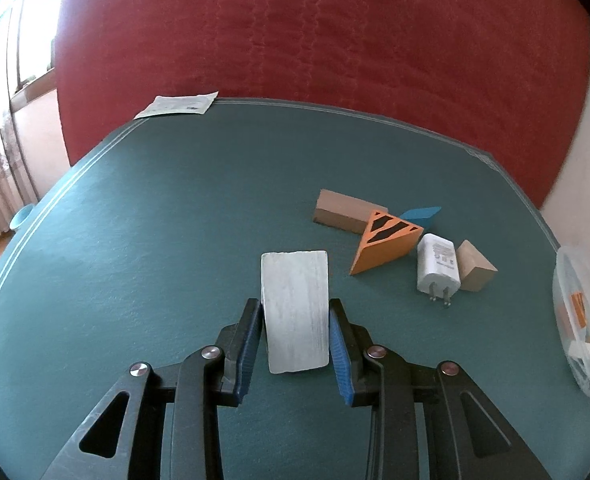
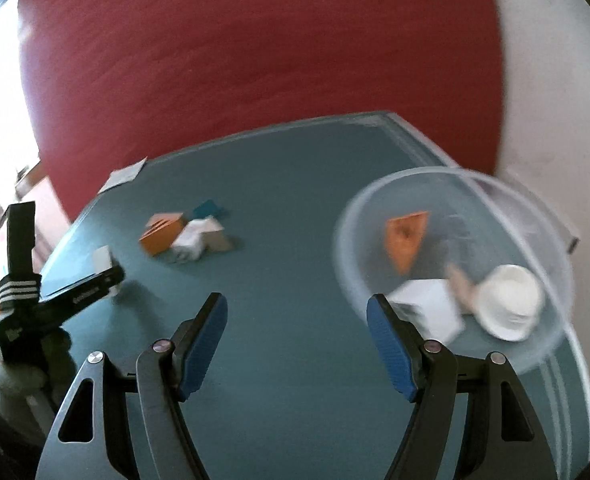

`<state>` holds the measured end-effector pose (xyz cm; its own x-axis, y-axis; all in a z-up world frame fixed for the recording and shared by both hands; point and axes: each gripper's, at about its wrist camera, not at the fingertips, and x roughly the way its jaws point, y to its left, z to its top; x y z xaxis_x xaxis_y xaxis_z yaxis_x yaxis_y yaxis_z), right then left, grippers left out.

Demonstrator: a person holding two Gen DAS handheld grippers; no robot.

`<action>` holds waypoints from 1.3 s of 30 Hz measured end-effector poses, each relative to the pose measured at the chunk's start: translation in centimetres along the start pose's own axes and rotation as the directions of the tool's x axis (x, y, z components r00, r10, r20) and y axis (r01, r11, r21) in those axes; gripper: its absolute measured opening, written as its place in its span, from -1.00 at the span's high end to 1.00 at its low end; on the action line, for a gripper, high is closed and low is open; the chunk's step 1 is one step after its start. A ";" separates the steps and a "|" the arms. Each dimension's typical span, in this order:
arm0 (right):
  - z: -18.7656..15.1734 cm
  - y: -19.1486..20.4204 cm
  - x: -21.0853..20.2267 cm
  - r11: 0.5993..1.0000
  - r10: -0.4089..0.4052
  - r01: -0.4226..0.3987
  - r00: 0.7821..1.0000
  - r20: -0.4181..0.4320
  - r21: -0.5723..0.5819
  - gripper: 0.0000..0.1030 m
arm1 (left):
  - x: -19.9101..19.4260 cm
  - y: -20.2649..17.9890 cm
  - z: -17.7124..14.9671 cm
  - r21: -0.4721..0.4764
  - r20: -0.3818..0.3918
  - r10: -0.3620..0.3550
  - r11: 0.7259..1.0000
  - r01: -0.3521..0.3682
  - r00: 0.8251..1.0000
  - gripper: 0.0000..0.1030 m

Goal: Organize rigid objects
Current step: 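Lift the white tile with the left tool while the right tool grasps the tan triangle, then carry the tan triangle into the bowl with the right tool while the left tool holds the white tile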

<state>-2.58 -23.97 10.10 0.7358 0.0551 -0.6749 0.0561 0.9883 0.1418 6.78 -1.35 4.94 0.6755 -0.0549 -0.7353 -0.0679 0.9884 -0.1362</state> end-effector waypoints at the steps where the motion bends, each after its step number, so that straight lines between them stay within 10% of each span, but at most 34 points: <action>1: 0.2 0.6 0.9 1.000 0.014 -0.014 1.000 -0.022 -0.008 -0.42 | 0.0 0.1 -0.1 -0.002 0.000 0.000 1.000 0.000 1.000 0.33; 19: 3.9 5.9 10.0 0.996 0.037 -0.046 0.993 -0.116 -0.077 -0.40 | -0.6 0.4 -0.6 -0.027 0.019 0.001 1.000 -0.001 1.000 0.33; 39: 4.9 7.4 13.4 0.986 0.010 -0.032 0.991 -0.131 -0.166 0.46 | -0.4 1.0 -0.4 -0.037 0.013 -0.010 0.999 0.010 1.000 0.33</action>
<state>11.05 -16.63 5.66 0.6414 0.0836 -0.7626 -0.0802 0.9959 0.0417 6.16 -0.44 4.80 0.6858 -0.0624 -0.7251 -0.0884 0.9818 -0.1681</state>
